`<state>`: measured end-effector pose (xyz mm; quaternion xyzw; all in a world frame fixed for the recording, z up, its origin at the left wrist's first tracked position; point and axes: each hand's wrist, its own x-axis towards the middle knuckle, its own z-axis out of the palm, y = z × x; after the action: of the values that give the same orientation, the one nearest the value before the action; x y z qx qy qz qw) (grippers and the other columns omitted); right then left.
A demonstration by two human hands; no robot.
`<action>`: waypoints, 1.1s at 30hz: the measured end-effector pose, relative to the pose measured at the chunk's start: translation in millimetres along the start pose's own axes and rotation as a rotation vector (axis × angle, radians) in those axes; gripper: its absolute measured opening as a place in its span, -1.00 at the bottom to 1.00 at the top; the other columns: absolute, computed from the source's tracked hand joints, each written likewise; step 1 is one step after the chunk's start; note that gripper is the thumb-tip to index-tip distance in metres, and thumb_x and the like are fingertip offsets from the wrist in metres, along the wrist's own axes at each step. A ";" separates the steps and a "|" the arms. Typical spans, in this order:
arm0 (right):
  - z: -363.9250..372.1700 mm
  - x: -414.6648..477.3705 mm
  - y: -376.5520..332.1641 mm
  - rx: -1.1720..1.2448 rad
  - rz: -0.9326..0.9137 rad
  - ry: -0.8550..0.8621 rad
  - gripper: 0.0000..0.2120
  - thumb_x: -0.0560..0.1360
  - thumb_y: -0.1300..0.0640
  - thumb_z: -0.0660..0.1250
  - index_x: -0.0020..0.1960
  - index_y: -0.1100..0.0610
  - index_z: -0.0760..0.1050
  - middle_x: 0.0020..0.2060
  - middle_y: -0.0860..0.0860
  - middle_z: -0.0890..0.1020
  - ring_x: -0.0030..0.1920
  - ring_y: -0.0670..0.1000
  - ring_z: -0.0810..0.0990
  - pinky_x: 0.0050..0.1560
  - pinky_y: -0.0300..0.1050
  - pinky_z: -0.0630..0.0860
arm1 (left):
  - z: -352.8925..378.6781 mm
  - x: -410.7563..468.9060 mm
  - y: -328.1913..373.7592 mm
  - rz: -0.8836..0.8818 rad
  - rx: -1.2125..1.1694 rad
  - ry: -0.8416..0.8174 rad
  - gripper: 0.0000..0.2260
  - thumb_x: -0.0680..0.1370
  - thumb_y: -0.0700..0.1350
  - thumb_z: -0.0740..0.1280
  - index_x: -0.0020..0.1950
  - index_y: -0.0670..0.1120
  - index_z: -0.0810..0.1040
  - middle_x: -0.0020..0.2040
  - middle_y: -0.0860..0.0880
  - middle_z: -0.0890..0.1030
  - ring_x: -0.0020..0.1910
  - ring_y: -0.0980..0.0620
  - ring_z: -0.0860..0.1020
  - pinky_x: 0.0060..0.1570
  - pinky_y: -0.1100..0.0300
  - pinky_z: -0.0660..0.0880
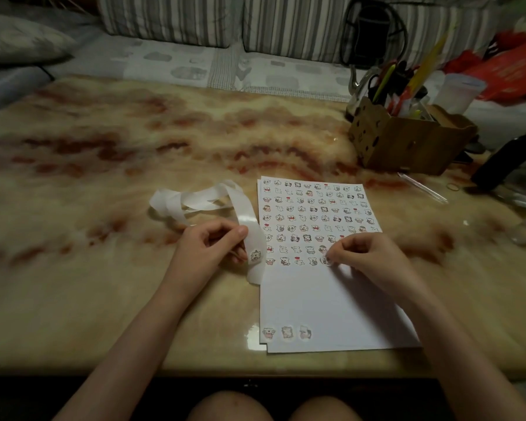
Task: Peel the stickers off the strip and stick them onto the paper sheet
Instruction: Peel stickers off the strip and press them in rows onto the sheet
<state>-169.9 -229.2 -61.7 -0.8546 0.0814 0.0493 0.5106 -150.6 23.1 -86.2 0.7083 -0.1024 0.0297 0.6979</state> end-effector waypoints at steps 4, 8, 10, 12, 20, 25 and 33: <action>1.1 0.6 3.0 -0.042 -0.009 0.009 -0.91 0.42 0.23 0.44 -0.26 0.15 0.66 -0.36 -0.05 0.69 -0.53 -0.21 0.39 -0.41 -0.31 0.28 | -0.2 -0.2 -0.4 0.001 0.001 0.003 -0.87 0.51 -0.27 0.33 -0.21 -0.26 0.61 -0.35 -0.04 0.62 -0.40 0.05 0.57 -0.35 0.25 0.54; 2.1 -0.2 5.2 -0.070 -0.019 0.025 -0.91 0.41 0.20 0.43 -0.27 0.11 0.66 -0.34 -0.06 0.70 -0.50 -0.19 0.42 -0.33 -0.22 0.31 | -0.2 -0.3 -0.7 0.009 0.006 0.002 -0.86 0.51 -0.26 0.33 -0.21 -0.28 0.60 -0.35 -0.08 0.61 -0.41 0.04 0.57 -0.35 0.24 0.54; 3.6 -0.8 6.2 -0.075 -0.033 0.040 -0.90 0.41 0.20 0.44 -0.27 0.11 0.65 -0.34 -0.06 0.70 -0.44 -0.17 0.48 -0.29 -0.21 0.35 | 0.2 0.0 -0.6 0.008 0.006 0.005 -0.86 0.51 -0.27 0.33 -0.21 -0.28 0.60 -0.34 -0.11 0.61 -0.40 0.03 0.57 -0.35 0.24 0.54; 6.4 -1.5 7.6 -0.083 -0.052 0.056 -0.90 0.42 0.22 0.44 -0.28 0.13 0.64 -0.35 -0.06 0.70 -0.39 -0.19 0.52 -0.29 -0.26 0.38 | 0.2 0.0 -0.5 0.005 0.005 0.007 -0.87 0.51 -0.27 0.33 -0.21 -0.28 0.60 -0.34 -0.13 0.61 -0.40 0.03 0.57 -0.35 0.24 0.54; 14.5 -5.3 14.1 -0.196 -0.120 0.176 -0.88 0.37 0.11 0.49 -0.28 0.05 0.58 -0.47 -0.09 0.56 -0.46 -0.17 0.43 -0.32 -0.16 0.37 | -0.4 -0.7 -0.4 -0.006 0.006 0.007 -0.87 0.51 -0.26 0.34 -0.18 -0.29 0.61 -0.32 -0.16 0.62 -0.40 0.04 0.57 -0.34 0.24 0.55; 14.3 -4.6 17.4 -0.204 -0.121 0.187 -0.88 0.36 0.08 0.51 -0.26 0.02 0.58 -0.40 -0.08 0.55 -0.38 -0.15 0.44 -0.25 -0.11 0.38 | -0.4 -0.7 0.3 -0.010 0.009 0.001 -0.87 0.51 -0.24 0.34 -0.18 -0.28 0.62 -0.31 -0.19 0.63 -0.39 0.03 0.57 -0.33 0.23 0.55; 13.1 -2.9 17.7 -0.162 -0.114 0.180 -0.85 0.38 0.10 0.50 -0.19 0.05 0.52 -0.41 -0.09 0.51 -0.42 -0.17 0.43 -0.27 -0.16 0.38 | 1.8 -1.8 3.3 -0.015 -0.020 -0.008 -0.89 0.52 -0.28 0.32 -0.18 -0.28 0.59 -0.41 -0.09 0.62 -0.47 0.07 0.56 -0.41 0.30 0.52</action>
<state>-176.1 -225.6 -82.7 -0.8973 0.0741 -0.0502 0.4323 -153.1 21.5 -83.4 0.7022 -0.1002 0.0209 0.7046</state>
